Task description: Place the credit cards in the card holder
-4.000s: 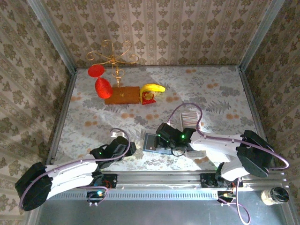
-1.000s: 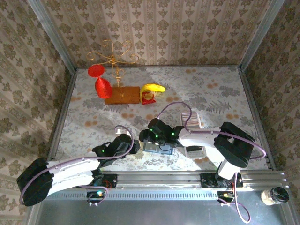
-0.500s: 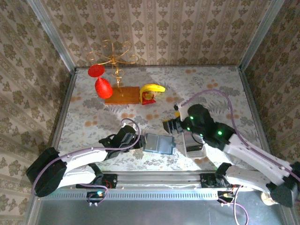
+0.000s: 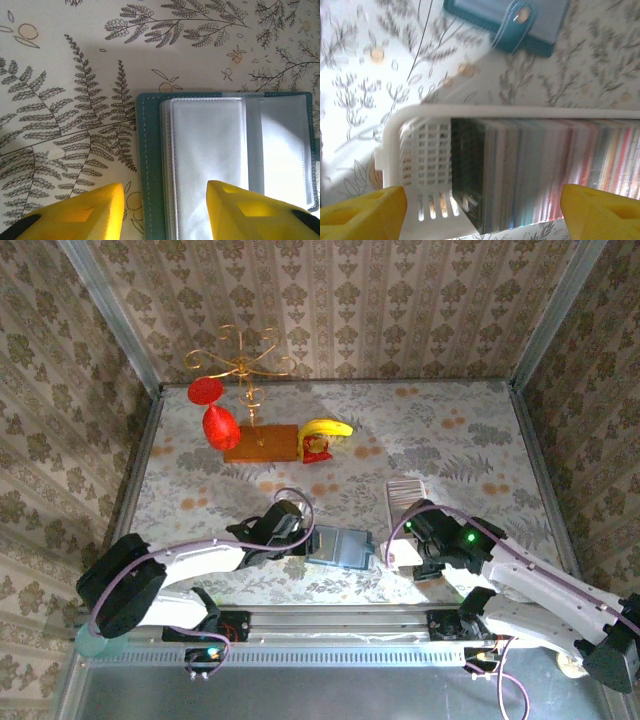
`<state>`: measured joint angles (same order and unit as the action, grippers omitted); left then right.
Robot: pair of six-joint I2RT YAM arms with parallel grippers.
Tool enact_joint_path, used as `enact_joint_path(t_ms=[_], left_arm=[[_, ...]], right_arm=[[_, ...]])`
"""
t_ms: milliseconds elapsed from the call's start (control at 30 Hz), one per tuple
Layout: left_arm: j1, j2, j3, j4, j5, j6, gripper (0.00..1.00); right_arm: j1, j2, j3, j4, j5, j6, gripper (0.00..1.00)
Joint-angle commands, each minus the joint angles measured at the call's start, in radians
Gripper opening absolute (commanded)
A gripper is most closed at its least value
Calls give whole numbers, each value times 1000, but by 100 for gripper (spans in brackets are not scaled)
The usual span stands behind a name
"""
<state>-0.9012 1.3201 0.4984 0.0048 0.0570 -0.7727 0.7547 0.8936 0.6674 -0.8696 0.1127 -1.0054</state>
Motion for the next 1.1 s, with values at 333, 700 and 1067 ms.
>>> enact_joint_path(t_ms=[333, 700, 1067], left_arm=[[-25, 82, 26, -58, -23, 2, 41], [-56, 76, -12, -69, -60, -62, 34], [-83, 58, -43, -68, -72, -117, 30]], right_arm=[[-25, 78, -119, 265, 111, -170, 76], [-26, 102, -156, 328, 163, -227, 70], [-31, 79, -152, 325, 179, -240, 53]])
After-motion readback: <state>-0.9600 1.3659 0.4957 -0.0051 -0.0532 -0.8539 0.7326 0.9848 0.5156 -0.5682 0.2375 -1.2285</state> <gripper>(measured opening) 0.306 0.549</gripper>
